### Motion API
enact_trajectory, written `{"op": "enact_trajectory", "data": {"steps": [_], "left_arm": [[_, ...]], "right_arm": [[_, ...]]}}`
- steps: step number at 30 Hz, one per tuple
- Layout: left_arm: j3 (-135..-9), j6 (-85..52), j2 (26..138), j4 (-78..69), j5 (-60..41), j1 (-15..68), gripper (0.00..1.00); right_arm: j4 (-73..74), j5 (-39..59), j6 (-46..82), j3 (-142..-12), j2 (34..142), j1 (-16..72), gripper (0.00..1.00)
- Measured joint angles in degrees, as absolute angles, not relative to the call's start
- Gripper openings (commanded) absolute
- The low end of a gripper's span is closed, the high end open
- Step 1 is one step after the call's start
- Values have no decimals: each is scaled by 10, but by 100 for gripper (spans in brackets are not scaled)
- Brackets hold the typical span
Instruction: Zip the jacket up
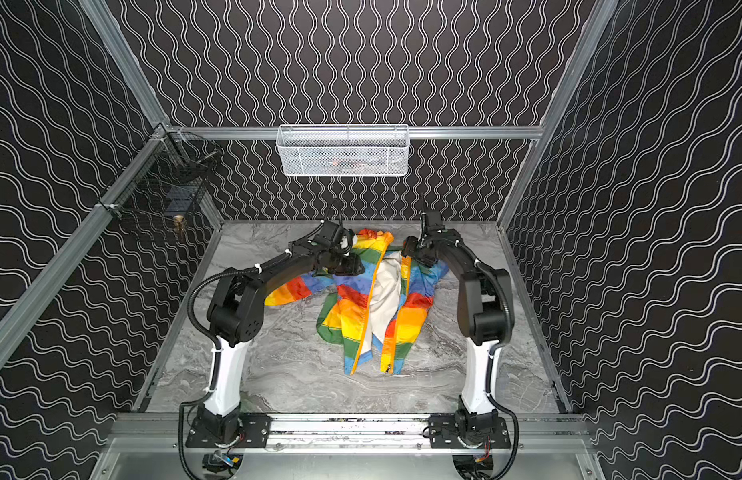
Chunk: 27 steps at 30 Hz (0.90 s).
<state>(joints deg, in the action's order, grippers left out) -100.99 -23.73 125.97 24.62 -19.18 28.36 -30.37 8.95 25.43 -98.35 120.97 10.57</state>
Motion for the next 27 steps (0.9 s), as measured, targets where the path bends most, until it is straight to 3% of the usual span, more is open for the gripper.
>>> {"op": "enact_trajectory", "data": {"steps": [10, 15, 23, 27], "left_arm": [[-1024, -256, 1307, 210, -232, 259, 40], [-1023, -266, 1317, 202, -241, 252, 40], [-1016, -268, 1320, 189, -246, 238, 39], [-1024, -268, 1325, 190, -246, 235, 39]], "right_arm": [[-343, 20, 261, -1120, 1329, 113, 65], [-352, 14, 265, -1148, 1350, 113, 53], [-347, 13, 274, -1160, 1345, 113, 22], [-341, 30, 274, -1178, 1340, 113, 17]]}}
